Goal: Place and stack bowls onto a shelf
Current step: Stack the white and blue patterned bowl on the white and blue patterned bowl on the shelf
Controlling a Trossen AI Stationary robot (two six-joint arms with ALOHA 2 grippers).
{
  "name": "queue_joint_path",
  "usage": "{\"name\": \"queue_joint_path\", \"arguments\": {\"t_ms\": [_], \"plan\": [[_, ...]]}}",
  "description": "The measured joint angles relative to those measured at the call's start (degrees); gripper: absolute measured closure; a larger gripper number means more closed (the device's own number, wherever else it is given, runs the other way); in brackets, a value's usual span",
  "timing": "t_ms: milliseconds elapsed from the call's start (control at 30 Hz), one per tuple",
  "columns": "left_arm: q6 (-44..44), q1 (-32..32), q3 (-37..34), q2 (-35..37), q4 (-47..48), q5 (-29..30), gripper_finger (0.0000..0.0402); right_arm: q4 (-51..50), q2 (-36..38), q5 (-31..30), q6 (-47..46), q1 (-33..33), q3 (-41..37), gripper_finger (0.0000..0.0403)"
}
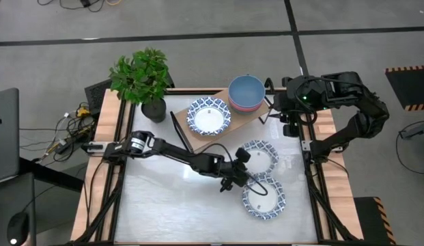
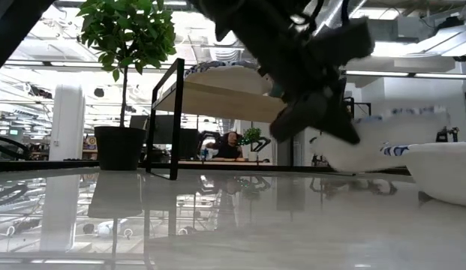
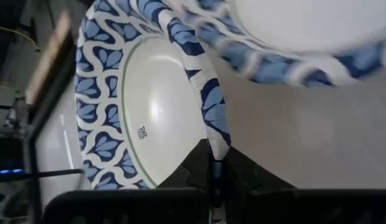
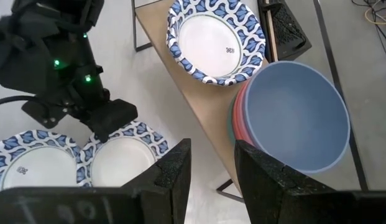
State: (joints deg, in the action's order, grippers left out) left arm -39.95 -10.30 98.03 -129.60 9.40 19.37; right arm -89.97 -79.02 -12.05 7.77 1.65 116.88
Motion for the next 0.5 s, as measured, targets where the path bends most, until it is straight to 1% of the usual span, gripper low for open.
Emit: {"name": "queue_joint_path", "arguments": {"t_ms": [133, 233, 400, 500], "plan": [[-1.50, 0.78, 4.17, 0.02, 2.90, 0.95, 0.0400, 0.00, 0.51, 0.00, 0.07, 0.54, -0.02, 0.0253], [-1.61, 1.49, 8.54, 0.02, 6.54, 1.18, 0.0400, -0.04, 1.12, -0.17, 0.16, 1.46, 0.00, 0.0253], [-1.91, 2.22, 17.66, 0.09, 12.63, 0.69, 0.0400, -0.04, 2.12, -4.09, 1.35, 4.60, -0.02, 0.0253], [-4.13, 2.24, 23.44, 0.14, 15.66, -0.01, 0.0400, -0.02, 3.52, -6.31, 3.07, 7.24, -0.01, 0.0253]]}}
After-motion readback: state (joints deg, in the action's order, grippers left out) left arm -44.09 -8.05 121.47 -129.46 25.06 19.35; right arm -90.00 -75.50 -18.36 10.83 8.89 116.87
